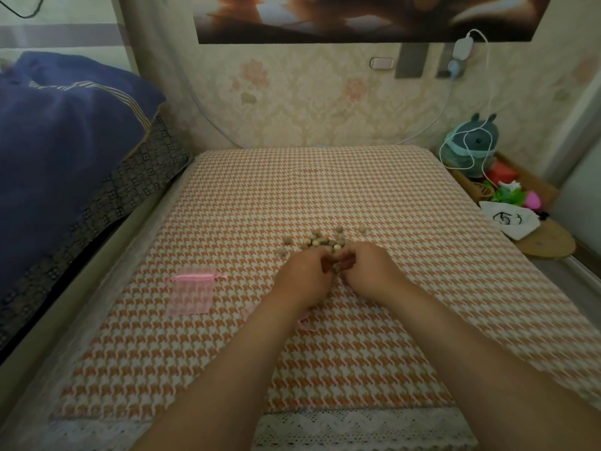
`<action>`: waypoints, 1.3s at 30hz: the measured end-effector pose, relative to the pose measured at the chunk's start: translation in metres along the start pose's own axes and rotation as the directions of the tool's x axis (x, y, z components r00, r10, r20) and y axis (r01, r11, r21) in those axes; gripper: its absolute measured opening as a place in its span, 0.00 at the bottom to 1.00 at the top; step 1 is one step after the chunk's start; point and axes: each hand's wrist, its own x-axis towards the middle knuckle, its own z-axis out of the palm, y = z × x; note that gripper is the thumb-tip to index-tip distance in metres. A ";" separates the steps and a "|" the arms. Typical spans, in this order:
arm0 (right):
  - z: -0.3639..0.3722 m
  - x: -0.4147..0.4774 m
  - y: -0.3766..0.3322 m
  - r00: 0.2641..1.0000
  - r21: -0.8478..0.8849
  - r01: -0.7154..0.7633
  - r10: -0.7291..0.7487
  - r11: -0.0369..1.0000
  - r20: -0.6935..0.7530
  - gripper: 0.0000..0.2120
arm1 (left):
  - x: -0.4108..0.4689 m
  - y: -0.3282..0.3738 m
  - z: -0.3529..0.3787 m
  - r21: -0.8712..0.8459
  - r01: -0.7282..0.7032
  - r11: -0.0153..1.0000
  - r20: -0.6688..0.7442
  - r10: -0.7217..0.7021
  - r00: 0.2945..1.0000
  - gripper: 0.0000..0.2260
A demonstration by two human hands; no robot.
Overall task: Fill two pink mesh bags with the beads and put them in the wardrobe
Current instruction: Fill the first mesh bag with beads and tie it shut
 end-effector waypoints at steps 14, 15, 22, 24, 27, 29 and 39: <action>-0.003 -0.013 -0.011 0.992 0.258 -0.050 0.018 0.965 0.125 0.09 | -0.010 -0.009 -0.010 -0.030 0.062 0.998 0.001 -0.062 0.998 0.04; -0.003 -0.015 -0.013 0.993 0.270 -0.021 -0.011 0.963 0.119 0.10 | -0.009 -0.010 -0.013 -0.056 0.064 0.996 0.004 -0.064 0.998 0.05; -0.005 -0.024 -0.029 0.991 0.363 0.103 -0.126 0.926 0.038 0.06 | -0.025 -0.013 -0.039 -0.194 0.002 0.981 -0.012 -0.005 1.000 0.08; -0.003 -0.028 -0.033 0.986 0.379 0.125 -0.159 0.917 0.058 0.05 | -0.034 -0.018 -0.044 -0.216 -0.016 0.976 0.003 0.017 1.000 0.08; 0.000 -0.030 -0.036 0.977 0.317 0.140 -0.182 0.938 0.108 0.06 | -0.044 -0.031 -0.048 -0.102 -0.043 0.994 0.035 0.047 0.998 0.08; 0.002 -0.031 -0.037 0.973 0.256 0.115 -0.160 0.960 0.165 0.05 | -0.053 -0.042 -0.052 0.030 -0.026 0.999 0.116 0.023 0.993 0.27; 0.009 -0.040 -0.043 0.948 0.172 0.103 -0.149 0.980 0.282 0.03 | -0.067 -0.057 -0.047 0.073 -0.105 0.992 0.110 0.097 0.989 0.19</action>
